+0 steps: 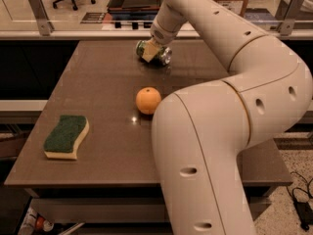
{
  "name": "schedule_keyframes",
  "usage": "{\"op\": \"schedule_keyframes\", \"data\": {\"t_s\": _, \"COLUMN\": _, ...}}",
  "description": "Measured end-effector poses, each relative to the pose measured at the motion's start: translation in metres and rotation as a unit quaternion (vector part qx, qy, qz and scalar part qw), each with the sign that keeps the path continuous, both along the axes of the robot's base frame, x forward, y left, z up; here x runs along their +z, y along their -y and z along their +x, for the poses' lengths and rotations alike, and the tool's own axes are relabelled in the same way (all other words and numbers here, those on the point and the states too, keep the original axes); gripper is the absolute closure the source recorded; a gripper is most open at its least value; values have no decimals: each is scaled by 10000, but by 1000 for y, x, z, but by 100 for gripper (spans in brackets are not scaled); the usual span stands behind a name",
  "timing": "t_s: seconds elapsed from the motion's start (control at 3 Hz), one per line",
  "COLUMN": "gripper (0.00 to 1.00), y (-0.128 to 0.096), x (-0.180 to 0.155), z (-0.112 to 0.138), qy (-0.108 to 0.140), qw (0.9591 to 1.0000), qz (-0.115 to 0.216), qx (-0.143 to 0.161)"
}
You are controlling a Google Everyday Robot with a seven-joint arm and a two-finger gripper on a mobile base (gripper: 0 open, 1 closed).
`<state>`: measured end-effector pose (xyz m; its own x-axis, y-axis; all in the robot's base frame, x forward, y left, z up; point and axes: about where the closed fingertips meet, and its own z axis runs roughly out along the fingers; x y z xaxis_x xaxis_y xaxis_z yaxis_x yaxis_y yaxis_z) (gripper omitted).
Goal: Knock green can over
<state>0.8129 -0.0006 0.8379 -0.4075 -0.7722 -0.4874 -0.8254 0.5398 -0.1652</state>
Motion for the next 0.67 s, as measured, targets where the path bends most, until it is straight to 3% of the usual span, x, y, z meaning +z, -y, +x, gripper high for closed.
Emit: {"op": "schedule_keyframes", "data": {"t_s": 0.67, "gripper": 36, "y": -1, "x": -1, "z": 0, "qy": -19, "qw": 10000, "qz": -5, "qx": 8}}
